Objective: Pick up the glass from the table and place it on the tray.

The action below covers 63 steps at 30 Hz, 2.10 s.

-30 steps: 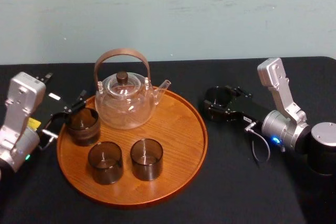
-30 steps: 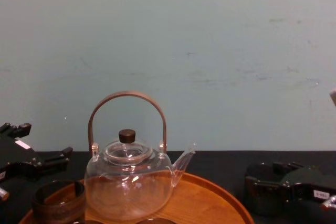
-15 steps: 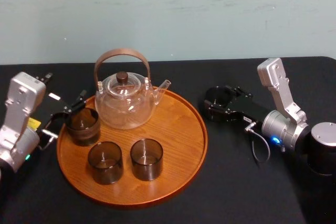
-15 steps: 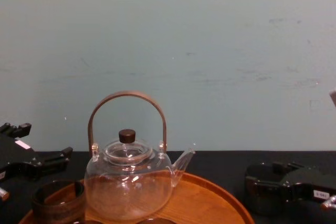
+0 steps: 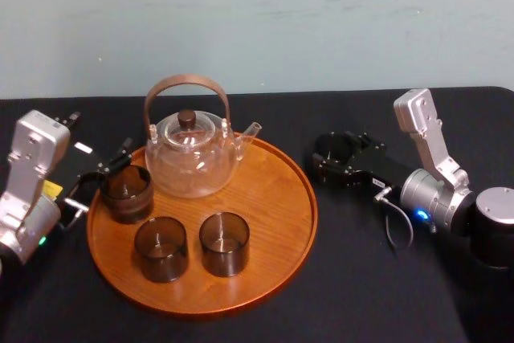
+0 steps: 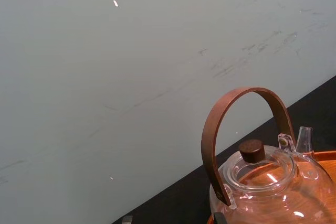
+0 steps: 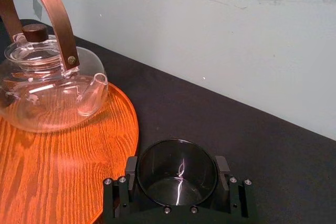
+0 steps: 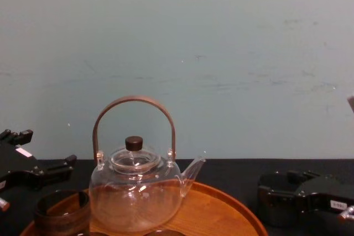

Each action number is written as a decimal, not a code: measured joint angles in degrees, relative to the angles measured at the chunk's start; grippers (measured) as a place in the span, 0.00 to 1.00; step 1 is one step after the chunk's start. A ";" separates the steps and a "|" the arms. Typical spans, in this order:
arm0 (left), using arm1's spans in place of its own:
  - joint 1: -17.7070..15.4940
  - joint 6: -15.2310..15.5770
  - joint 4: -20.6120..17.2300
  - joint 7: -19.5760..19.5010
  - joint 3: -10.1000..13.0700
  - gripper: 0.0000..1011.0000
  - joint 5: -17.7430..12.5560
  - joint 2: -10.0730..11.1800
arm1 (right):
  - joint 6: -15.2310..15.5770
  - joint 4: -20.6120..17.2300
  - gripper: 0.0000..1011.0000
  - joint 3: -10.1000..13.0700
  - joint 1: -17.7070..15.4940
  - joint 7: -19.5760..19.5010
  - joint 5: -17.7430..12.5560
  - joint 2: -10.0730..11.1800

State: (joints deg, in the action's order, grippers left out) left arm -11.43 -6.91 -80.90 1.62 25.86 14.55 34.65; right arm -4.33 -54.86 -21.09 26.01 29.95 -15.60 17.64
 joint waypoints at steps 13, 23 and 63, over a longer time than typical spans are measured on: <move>0.00 0.00 0.00 0.00 0.00 0.99 0.00 0.00 | 0.00 0.00 0.89 0.00 0.00 0.00 0.00 0.00; 0.00 0.00 0.00 0.00 0.00 0.99 0.00 0.00 | 0.00 0.00 0.89 0.00 0.00 0.00 0.00 0.00; 0.00 0.00 0.00 0.00 0.00 0.99 0.00 0.00 | 0.49 -6.86 0.89 -0.04 -0.35 -0.22 0.18 1.46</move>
State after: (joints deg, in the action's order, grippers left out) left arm -11.43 -6.91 -80.90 1.62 25.86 14.55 34.65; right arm -3.84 -61.73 -21.14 25.66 29.72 -15.42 19.10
